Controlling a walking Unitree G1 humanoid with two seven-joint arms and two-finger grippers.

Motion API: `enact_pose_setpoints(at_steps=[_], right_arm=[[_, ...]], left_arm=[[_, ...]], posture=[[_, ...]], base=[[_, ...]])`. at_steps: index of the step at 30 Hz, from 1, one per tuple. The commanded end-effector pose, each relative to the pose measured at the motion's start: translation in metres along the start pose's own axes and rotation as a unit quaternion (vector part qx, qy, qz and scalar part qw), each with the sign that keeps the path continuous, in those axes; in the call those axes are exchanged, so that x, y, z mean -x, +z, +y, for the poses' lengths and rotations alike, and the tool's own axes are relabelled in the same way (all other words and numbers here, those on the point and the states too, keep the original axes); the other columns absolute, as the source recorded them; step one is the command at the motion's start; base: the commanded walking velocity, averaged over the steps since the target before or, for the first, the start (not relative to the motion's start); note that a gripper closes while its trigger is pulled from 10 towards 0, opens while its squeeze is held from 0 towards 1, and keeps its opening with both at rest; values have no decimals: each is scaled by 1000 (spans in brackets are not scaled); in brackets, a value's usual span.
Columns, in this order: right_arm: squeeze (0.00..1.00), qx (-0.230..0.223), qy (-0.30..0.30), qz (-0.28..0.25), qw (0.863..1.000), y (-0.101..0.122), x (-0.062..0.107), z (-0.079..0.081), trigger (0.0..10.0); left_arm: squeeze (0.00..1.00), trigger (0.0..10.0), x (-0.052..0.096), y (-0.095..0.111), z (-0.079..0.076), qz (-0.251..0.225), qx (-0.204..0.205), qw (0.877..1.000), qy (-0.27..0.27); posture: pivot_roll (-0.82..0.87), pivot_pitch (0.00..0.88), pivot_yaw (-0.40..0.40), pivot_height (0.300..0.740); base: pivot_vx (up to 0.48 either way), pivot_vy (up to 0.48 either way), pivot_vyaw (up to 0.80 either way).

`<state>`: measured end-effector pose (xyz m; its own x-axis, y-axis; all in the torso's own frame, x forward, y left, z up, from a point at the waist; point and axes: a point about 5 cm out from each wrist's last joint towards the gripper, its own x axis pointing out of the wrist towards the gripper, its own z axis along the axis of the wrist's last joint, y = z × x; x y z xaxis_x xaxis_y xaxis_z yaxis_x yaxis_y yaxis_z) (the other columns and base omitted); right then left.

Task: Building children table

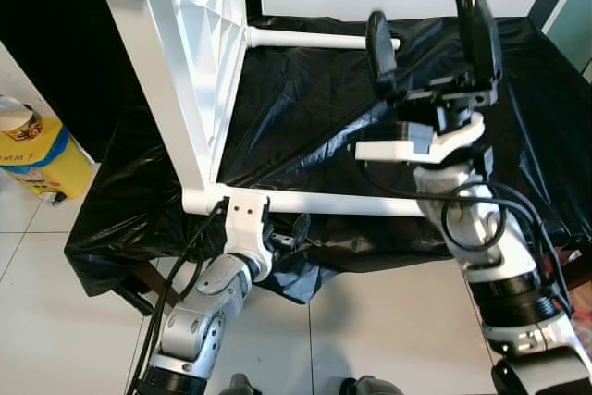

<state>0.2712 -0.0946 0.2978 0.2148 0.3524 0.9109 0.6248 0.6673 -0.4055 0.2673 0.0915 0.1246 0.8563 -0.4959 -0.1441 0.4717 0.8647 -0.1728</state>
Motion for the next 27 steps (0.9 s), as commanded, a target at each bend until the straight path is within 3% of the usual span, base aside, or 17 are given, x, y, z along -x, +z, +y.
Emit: enact_pose_setpoints(at_steps=[1,9,12,14,23,27], right_arm=[[0,-12,21,-5,1000,1,-6,5,10000],[0,-34,60,1,998,0,-19,12,10000],[0,-47,122,9,991,-1,-35,16,10000],[0,-49,131,5,990,-1,-38,16,10000],[0,-19,212,12,977,-4,-70,6,10000],[0,-20,238,24,971,-4,-74,6,10000]], left_arm=[[0,10000,-1,-5,-5,15,2,999,-52],[0,10000,-3,-3,-5,13,2,999,-52],[0,10000,-5,-2,-5,11,4,999,-52],[0,10000,-5,-1,-6,11,4,999,-53],[0,10000,-12,0,-6,12,7,998,-59],[0,10000,-17,1,-7,10,10,998,-61]], posture=[[28,76,16,740],[20,75,18,740],[12,77,20,740],[7,78,22,740],[-34,77,48,740],[-45,80,52,740]], base=[[0,0,0],[0,0,0],[0,0,0],[0,0,0],[0,0,0],[0,0,0]])
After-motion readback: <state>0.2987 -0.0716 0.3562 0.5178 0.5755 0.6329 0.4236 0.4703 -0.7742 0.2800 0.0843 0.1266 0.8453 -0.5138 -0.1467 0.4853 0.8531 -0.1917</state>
